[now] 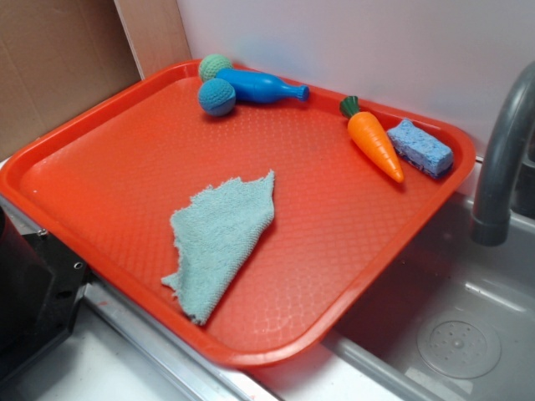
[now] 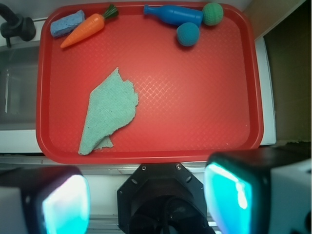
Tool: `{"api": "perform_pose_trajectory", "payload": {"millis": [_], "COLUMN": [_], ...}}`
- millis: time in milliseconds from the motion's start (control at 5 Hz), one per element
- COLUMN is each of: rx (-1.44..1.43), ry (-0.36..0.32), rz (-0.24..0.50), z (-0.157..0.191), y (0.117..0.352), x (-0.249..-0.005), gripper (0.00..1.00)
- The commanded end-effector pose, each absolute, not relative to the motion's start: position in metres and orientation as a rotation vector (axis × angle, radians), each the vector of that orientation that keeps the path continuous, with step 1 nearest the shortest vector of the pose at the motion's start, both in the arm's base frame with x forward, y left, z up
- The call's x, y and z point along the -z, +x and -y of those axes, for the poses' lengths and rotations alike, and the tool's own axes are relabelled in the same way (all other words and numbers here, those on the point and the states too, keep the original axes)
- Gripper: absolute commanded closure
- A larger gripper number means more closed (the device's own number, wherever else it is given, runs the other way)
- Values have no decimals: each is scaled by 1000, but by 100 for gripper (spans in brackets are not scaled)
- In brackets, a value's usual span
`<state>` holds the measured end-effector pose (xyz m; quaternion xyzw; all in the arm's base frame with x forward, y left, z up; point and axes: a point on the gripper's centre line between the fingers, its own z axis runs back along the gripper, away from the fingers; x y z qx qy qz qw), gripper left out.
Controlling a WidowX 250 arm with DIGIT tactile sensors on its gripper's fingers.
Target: Grab the blue ball.
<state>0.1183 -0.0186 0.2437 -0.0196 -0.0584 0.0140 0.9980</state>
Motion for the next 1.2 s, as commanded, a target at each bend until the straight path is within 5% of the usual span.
{"api": "perform_pose_trajectory", "payload": {"millis": [0,200,400,800,1000], "rx": [-28,-85,-183,-183,-339], "ry": [-39,13,-19,-19,88], "rz": [117,129,187,187,236], "z": [19,6,-7,-7,-30], "y": [118,156,206,206,237], "x": [-244,-213,-178,-178,-145], "gripper": [0,0,0,0,0]}}
